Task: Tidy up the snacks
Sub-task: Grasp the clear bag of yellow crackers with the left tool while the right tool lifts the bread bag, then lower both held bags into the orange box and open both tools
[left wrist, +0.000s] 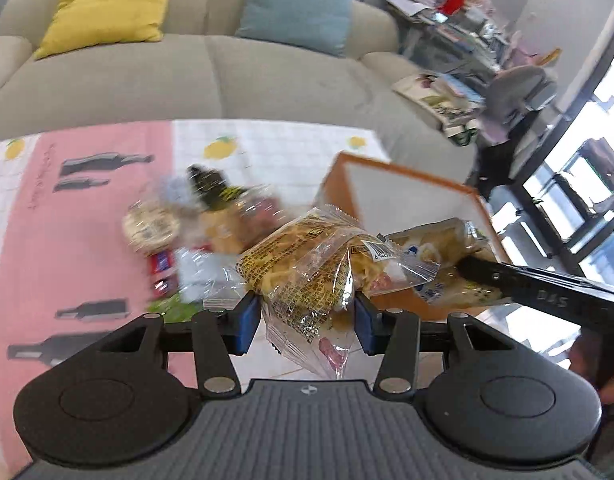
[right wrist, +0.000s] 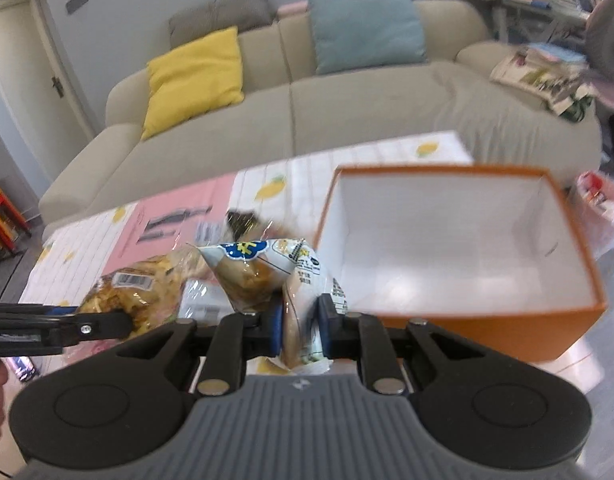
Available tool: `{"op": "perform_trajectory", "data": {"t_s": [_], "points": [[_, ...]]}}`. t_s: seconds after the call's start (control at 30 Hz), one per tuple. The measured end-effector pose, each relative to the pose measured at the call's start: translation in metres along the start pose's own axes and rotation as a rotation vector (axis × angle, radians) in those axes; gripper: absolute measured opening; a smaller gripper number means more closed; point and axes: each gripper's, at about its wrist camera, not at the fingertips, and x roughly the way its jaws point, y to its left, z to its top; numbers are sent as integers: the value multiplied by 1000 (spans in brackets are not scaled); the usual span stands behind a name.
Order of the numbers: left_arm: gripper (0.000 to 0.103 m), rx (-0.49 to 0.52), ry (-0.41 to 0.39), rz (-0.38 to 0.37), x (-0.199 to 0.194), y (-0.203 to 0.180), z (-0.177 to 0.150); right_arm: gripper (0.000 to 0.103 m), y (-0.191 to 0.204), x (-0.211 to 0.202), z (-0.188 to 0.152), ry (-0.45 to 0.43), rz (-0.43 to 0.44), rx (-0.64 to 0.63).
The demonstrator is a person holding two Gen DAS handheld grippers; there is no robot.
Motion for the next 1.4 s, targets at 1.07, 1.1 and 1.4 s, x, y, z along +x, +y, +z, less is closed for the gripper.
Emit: {"op": "perform_trajectory", "data": {"t_s": [1.07,1.1,1.4], "points": [[54,414,349,89,181,-127,64,14,-117,96,34,228,-183,63],[54,425,351,98,183,-128,65,14,-117,99,33,240,-180,55],[51,539,429,35,206,-143,60,14,-121,117,26,315,-187,44]]}}
